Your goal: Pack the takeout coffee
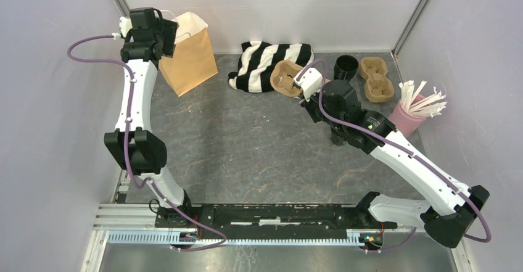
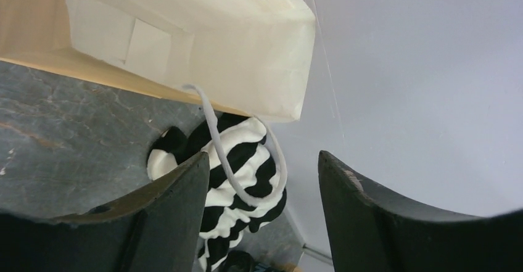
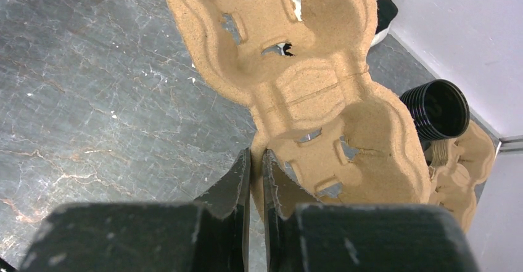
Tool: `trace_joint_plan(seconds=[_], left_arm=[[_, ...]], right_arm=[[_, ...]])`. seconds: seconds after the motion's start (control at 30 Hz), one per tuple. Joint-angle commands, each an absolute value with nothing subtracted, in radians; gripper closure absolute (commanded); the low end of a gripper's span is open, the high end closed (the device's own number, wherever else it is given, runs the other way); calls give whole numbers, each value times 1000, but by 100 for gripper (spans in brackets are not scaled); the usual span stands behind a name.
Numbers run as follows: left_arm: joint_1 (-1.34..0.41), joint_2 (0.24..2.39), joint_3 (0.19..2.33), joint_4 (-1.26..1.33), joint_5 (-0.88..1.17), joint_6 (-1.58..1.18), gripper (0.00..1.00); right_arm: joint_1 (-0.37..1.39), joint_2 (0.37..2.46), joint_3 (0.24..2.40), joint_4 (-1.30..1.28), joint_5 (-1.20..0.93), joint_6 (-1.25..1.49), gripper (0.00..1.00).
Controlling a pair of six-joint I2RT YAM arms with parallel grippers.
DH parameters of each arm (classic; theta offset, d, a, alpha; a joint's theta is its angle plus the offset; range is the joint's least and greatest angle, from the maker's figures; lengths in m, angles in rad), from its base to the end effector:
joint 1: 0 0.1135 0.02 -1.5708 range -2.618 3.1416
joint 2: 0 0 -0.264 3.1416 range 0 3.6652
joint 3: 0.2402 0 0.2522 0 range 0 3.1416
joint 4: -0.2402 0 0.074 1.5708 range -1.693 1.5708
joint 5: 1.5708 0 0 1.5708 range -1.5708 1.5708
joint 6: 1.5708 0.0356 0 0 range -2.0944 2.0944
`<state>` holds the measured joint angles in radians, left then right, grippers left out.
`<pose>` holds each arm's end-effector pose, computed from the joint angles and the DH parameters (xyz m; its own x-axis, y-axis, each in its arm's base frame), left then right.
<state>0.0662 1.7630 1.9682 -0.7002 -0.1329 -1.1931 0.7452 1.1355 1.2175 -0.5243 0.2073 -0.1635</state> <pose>0.3930 0.0308 0.4294 -0.0057 -0.9237 -0.3830 -0.5077 0.3327 -0.7947 0.1860 0.1616 0.3862 -0.2246 -0.4240 -0.8774 -0.5711 0.7868 -0.2340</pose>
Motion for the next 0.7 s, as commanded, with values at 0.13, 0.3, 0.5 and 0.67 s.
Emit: trace_joint_plan(seconds=[0.13, 0.3, 0.5, 0.67], left_arm=[[88, 1699, 1807, -479, -134, -1278, 60], [100, 1615, 1737, -459, -132, -1231, 82], [100, 1447, 1586, -429, -56, -1186, 86], [100, 1271, 1386, -340, 88, -1238, 88]], right_arm=[[746, 1122, 1224, -491, 235, -183, 100], [753, 1132, 1234, -492, 229, -178, 100], [772, 1147, 1240, -492, 231, -178, 100], [808, 1164, 1250, -495, 240, -180, 100]])
